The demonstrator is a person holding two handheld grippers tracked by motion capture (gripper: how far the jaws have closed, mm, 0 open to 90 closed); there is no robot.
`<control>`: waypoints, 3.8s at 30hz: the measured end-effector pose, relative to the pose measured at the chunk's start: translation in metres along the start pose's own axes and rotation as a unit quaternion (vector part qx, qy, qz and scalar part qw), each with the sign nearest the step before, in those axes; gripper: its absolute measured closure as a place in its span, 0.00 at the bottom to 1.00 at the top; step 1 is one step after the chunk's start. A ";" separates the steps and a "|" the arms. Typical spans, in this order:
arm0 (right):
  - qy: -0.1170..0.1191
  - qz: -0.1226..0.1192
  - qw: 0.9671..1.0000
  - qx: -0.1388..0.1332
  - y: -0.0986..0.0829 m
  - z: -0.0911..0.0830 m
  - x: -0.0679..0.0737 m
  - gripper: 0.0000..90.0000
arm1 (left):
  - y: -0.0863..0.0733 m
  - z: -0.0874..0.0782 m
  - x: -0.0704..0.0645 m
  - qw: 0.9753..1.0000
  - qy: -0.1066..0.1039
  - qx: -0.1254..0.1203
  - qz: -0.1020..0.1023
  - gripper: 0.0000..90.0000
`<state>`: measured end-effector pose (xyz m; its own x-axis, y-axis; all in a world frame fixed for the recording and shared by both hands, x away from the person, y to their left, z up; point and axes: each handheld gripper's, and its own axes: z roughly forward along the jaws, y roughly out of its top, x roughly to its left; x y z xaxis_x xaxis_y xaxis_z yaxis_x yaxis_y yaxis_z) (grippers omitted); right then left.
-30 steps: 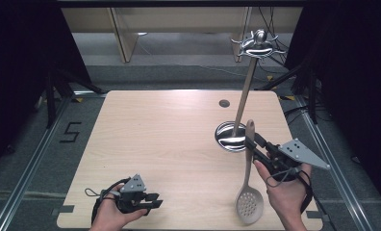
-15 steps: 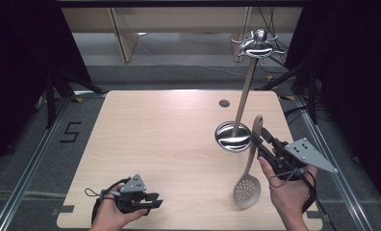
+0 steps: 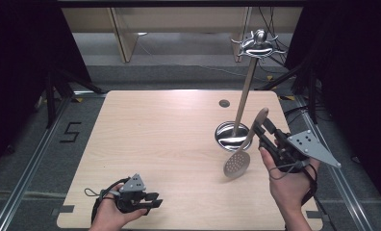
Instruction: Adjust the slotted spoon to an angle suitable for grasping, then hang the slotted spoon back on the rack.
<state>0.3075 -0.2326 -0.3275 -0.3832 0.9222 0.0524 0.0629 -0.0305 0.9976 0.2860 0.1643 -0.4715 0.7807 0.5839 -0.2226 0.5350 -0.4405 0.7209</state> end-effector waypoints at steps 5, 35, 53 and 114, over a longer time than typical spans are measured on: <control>-0.003 -0.006 1.000 -0.009 0.009 0.004 0.003 0.75 | 0.000 0.000 0.000 1.000 0.000 -0.001 -0.006 0.77; -0.031 -0.001 0.999 -0.011 0.020 -0.010 -0.005 0.75 | 0.006 0.001 -0.001 1.000 0.002 -0.020 0.003 0.77; -0.035 -0.013 0.999 -0.009 0.031 -0.008 -0.017 0.75 | 0.007 -0.004 0.003 1.000 0.023 -0.021 0.007 0.77; -0.055 -0.022 0.998 -0.005 0.060 0.034 -0.006 0.75 | 0.003 -0.011 0.015 0.992 0.092 -0.087 -0.012 0.32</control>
<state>0.3448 -0.2264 -0.2693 -0.2811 0.9597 0.0035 0.0388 0.0077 0.9992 0.2961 0.1792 -0.4654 0.6882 0.7139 -0.1293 0.4765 -0.3104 0.8226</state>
